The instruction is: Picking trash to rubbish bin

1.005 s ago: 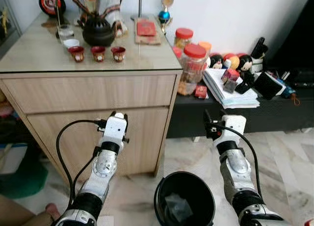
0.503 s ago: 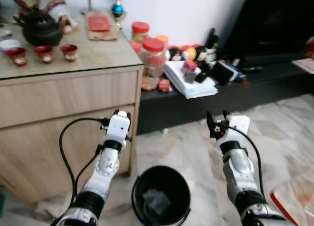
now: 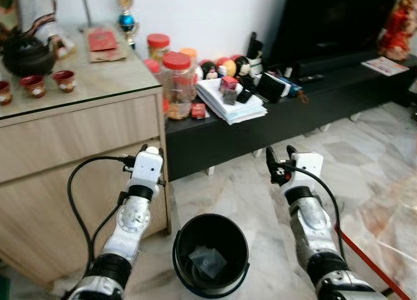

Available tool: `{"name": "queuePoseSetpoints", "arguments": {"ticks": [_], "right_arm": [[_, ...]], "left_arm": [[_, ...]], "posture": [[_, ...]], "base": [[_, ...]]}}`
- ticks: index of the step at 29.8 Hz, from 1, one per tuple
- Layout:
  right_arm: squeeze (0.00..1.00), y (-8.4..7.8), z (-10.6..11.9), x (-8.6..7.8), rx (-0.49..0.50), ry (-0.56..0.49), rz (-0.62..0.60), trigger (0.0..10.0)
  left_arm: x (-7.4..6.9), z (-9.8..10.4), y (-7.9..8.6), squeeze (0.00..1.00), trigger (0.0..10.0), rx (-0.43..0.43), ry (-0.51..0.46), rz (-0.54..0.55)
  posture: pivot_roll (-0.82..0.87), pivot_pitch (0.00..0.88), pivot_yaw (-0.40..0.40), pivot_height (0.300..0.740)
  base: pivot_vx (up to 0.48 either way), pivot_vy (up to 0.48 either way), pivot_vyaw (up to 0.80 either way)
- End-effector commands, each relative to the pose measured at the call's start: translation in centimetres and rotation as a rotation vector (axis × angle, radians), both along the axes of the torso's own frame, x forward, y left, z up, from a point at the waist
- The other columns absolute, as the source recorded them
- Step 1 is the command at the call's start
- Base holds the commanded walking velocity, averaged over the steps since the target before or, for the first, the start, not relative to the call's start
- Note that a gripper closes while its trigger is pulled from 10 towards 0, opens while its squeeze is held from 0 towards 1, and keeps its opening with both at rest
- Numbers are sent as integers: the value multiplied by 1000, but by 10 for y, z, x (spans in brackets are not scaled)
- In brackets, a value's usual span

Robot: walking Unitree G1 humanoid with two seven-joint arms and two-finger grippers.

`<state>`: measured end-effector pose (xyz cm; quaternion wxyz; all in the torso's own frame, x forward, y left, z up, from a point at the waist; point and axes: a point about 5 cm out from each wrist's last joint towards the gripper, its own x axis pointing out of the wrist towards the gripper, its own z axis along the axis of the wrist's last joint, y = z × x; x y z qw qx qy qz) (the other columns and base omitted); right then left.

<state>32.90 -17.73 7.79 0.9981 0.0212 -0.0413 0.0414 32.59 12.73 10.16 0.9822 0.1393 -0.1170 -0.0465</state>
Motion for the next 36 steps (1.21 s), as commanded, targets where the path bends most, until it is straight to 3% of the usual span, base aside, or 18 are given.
{"name": "queuePoseSetpoints", "arguments": {"ticks": [1,19,36], "right_arm": [[0,6,5,4,4,-17,21,10000],[0,7,5,3,4,-13,32,10000],[0,13,4,3,9,-11,74,10000]], "left_arm": [[2,4,5,0,10000,4,-11,8],[2,4,5,0,10000,2,-9,8],[2,3,6,0,10000,-14,5,3]], "posture": [[202,0,-92,740],[206,0,-97,740],[207,0,-101,740]], "base": [[0,0,-513],[0,0,-774],[0,0,0]]}}
